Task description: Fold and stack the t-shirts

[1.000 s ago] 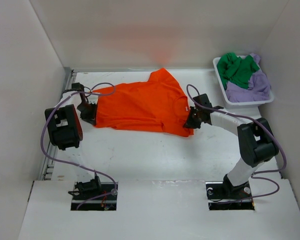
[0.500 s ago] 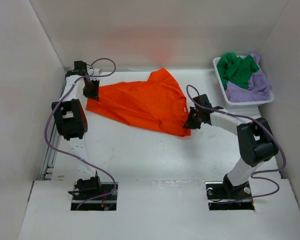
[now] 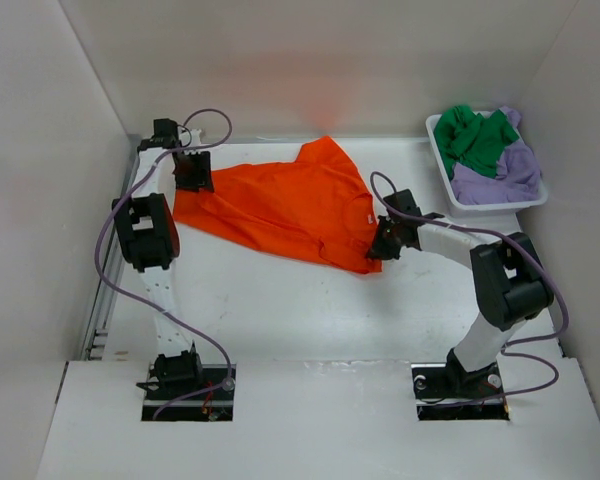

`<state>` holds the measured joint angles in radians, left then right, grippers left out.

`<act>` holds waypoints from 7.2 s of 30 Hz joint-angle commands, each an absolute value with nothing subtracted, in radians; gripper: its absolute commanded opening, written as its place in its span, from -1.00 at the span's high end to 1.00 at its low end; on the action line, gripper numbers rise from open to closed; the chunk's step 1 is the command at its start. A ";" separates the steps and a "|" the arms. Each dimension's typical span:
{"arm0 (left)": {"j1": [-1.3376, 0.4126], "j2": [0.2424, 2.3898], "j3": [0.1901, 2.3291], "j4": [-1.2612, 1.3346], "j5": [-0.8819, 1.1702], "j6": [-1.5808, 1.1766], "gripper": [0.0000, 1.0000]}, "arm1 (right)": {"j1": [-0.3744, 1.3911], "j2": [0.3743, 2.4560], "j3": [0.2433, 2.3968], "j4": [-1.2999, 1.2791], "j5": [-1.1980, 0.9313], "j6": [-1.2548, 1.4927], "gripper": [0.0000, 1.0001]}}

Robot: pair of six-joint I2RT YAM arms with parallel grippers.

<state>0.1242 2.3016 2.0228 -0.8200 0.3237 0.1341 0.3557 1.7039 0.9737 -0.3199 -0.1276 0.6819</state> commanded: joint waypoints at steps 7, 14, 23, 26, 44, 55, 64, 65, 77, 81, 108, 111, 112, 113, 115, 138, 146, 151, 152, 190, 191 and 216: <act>0.202 2.263 2.093 -0.756 0.445 -0.014 0.00 | 0.375 1.709 0.985 -0.281 -0.118 0.689 0.73; 0.257 2.068 1.881 -0.683 0.391 0.199 -0.03 | 0.381 1.701 0.969 -0.279 -0.114 0.690 0.73; 0.108 2.054 1.672 -0.641 0.079 0.528 0.24 | 0.412 1.710 0.974 -0.278 -0.112 0.706 0.74; 0.079 2.080 1.661 -0.604 0.008 0.548 0.26 | 0.416 1.709 0.971 -0.278 -0.110 0.710 0.74; 0.002 2.230 1.876 -0.583 0.043 0.422 0.21 | 0.418 1.698 0.956 -0.278 -0.104 0.713 0.74; 0.044 2.295 2.022 -0.571 0.068 0.238 0.16 | 0.418 1.697 0.943 -0.278 -0.104 0.713 0.74; 0.127 2.109 1.895 -0.572 0.210 0.167 0.12 | 0.424 1.701 0.945 -0.276 -0.103 0.715 0.74; 0.128 2.103 1.873 -0.583 0.212 0.173 0.13 | 0.426 1.703 0.946 -0.275 -0.103 0.715 0.74; 0.078 2.195 1.807 -0.640 0.180 0.196 0.31 | 0.432 1.700 0.946 -0.273 -0.103 0.716 0.74; 0.048 2.221 1.844 -0.640 0.167 0.204 0.30 | 0.432 1.694 0.937 -0.273 -0.100 0.721 0.74; 0.018 2.278 1.904 -0.667 0.153 0.201 0.69 | 0.432 1.645 0.907 -0.279 -0.098 0.726 0.49; 0.018 2.247 1.884 -0.696 0.156 0.201 0.94 | 0.432 1.597 0.884 -0.313 -0.084 0.733 0.34; 0.021 2.231 1.873 -0.704 0.155 0.201 0.97 | 0.432 1.579 0.876 -0.330 -0.075 0.738 0.32; 0.025 2.211 1.861 -0.712 0.153 0.201 0.99 | 0.432 1.559 0.868 -0.347 -0.065 0.742 0.30; 0.034 2.174 1.829 -0.727 0.155 0.201 1.00 | 0.432 1.530 0.859 -0.374 -0.055 0.750 0.26; 0.050 1.936 1.511 -0.761 0.163 0.187 0.99 | 0.553 1.393 0.635 -0.221 0.002 1.029 0.06; 0.051 1.925 1.514 -0.762 0.163 0.190 0.98 | 0.542 1.422 0.631 -0.161 -0.017 1.055 0.08; 0.053 1.927 1.513 -0.762 0.163 0.187 0.98 | 0.506 1.450 0.598 -0.115 -0.018 1.071 0.67; 0.054 1.927 1.513 -0.762 0.163 0.186 0.98 | 0.499 1.457 0.594 -0.106 -0.023 1.071 0.87; 0.280 1.693 1.163 -0.762 0.192 0.485 0.54 | 0.478 1.203 0.578 -0.239 -0.014 0.930 1.00; 0.292 1.695 1.157 -0.773 0.170 0.492 0.45 | 0.484 1.207 0.575 -0.239 -0.014 0.930 1.00; 0.052 1.430 0.856 -0.650 0.057 1.179 0.07 | 0.481 1.138 0.575 -0.299 -0.038 0.890 0.97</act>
<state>0.0959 1.4166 0.8951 -0.7223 0.0822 0.9443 0.4847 1.1297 0.5415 -0.3065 -0.0353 0.9051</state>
